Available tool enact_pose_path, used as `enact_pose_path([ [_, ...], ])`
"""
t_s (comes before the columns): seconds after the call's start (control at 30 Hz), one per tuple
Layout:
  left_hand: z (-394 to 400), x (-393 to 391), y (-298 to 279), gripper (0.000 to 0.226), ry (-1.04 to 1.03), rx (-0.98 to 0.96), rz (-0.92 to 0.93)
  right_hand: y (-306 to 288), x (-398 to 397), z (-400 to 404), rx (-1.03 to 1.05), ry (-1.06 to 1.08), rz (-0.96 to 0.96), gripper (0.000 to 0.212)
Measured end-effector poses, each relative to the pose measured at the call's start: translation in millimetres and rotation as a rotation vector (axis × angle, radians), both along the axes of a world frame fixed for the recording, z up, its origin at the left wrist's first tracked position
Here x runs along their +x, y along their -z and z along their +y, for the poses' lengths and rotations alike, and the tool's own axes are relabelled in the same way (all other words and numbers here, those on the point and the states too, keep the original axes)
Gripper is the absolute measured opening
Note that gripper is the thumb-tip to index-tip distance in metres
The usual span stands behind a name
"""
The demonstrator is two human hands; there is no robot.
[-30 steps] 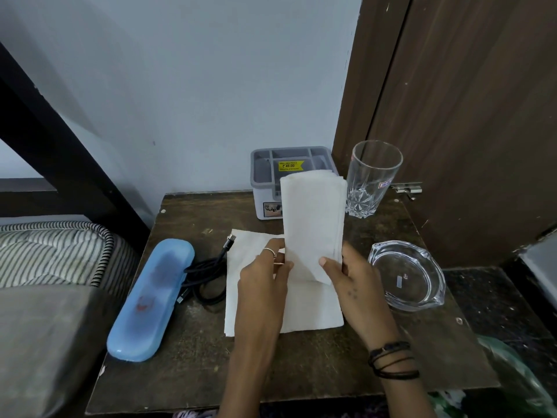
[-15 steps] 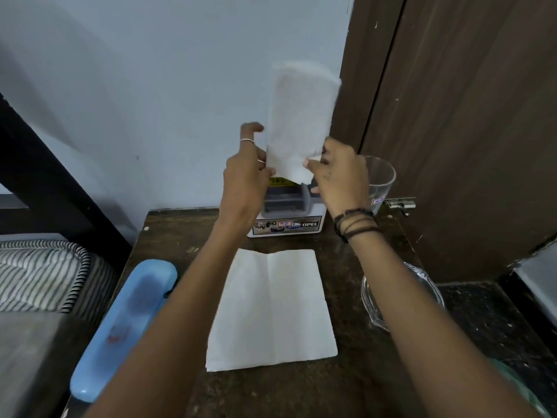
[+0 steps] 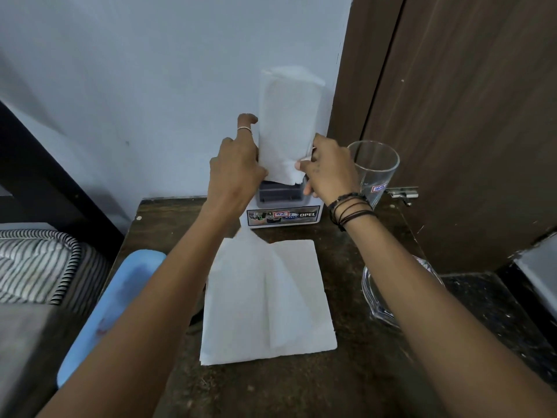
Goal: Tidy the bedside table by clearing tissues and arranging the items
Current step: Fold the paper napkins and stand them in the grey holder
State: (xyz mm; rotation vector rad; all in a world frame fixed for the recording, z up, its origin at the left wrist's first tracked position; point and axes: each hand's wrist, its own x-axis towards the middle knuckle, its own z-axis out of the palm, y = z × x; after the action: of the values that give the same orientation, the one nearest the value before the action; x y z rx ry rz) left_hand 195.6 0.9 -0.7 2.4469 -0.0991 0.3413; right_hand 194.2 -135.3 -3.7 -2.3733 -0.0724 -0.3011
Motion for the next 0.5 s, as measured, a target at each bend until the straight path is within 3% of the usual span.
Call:
enact_pose_path([
  [0.17,-2.2,-2.1,1.4,0.049,-0.02,0.096,0.043,2.5,1.1,5.1,-0.216,-0.007,-0.045,0.009],
  [0.3,-3.4,-5.7,5.0,0.043,-0.041,0.077,-0.044,5.5,2.2,9.3,-0.337,0.014,-0.046,0.016],
  [0.5,-5.0,-2.1,6.8,0.033,-0.087,0.181,-0.053,3.9,1.1,4.3,-0.096,0.003,-0.063,0.029],
])
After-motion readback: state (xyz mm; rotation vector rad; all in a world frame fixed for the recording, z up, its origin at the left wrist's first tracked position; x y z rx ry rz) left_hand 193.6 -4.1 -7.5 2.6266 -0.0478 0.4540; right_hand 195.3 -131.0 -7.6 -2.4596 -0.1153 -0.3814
